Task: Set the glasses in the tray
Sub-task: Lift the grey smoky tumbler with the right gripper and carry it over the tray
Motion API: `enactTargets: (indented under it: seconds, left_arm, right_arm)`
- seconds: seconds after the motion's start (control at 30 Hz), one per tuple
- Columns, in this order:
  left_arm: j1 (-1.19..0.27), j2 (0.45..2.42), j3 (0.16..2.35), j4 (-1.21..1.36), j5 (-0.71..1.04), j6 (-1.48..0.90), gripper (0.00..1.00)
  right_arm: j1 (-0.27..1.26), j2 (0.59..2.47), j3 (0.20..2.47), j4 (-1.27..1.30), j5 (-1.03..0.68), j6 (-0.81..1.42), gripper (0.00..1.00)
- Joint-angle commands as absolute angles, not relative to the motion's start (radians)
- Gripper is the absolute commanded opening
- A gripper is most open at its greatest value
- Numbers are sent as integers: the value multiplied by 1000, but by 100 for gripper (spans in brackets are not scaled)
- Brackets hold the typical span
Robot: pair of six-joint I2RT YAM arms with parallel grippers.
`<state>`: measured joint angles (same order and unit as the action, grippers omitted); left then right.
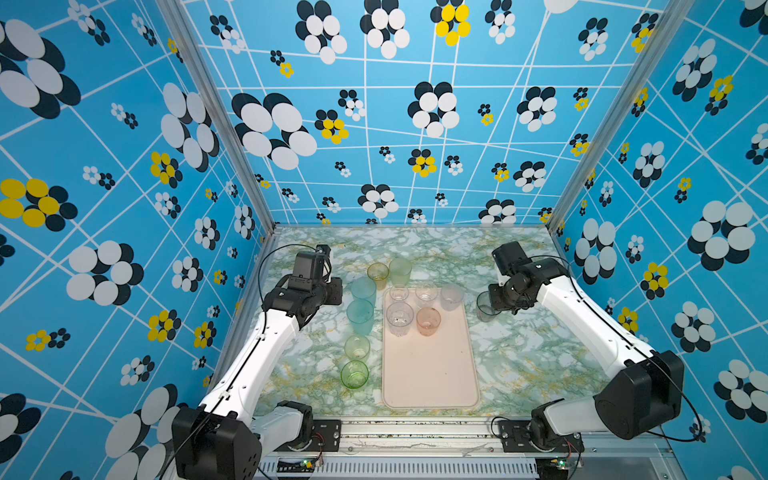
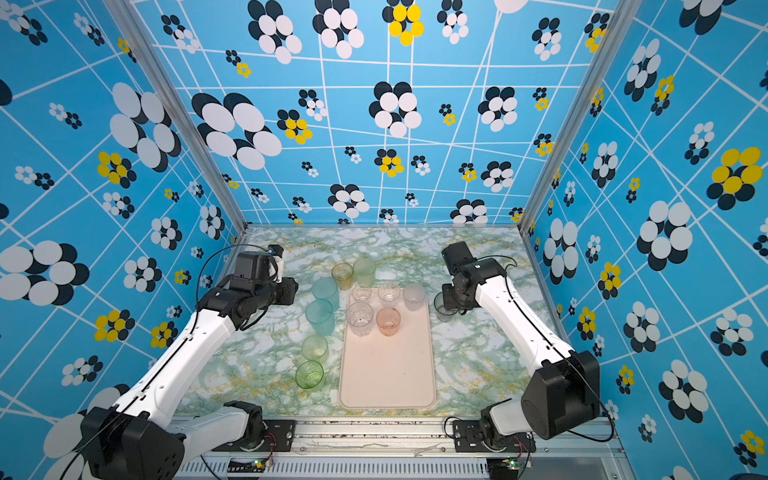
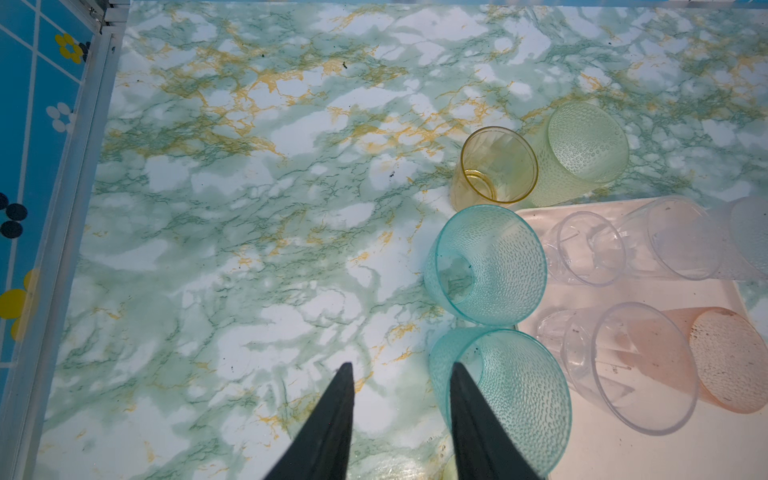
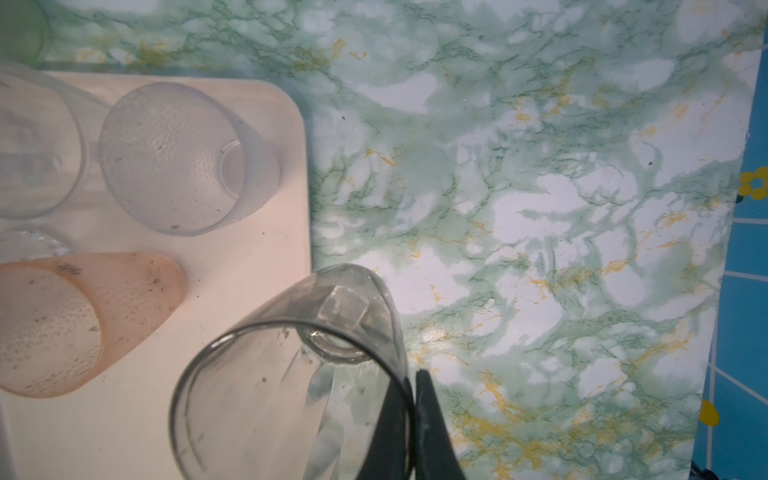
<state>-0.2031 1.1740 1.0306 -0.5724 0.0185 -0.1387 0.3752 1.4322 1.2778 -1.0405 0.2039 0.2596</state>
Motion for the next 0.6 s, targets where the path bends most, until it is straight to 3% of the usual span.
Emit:
enactTargets:
  seconds: [0.0,0.2,0.57]
  left_arm:
    - [-195,1156,1042,-586,36,-147,40]
    - [-195,1149,1040,-593,37,-146,40]
    - [-195,1138,1037,-606,34,-143,40]
  right_arm:
    - [435,1418,1267,-1112,244,304,4]
    - [528,1457,1243,-1073,236,361,4]
    - [561,1538,1227,-978,200,389,4]
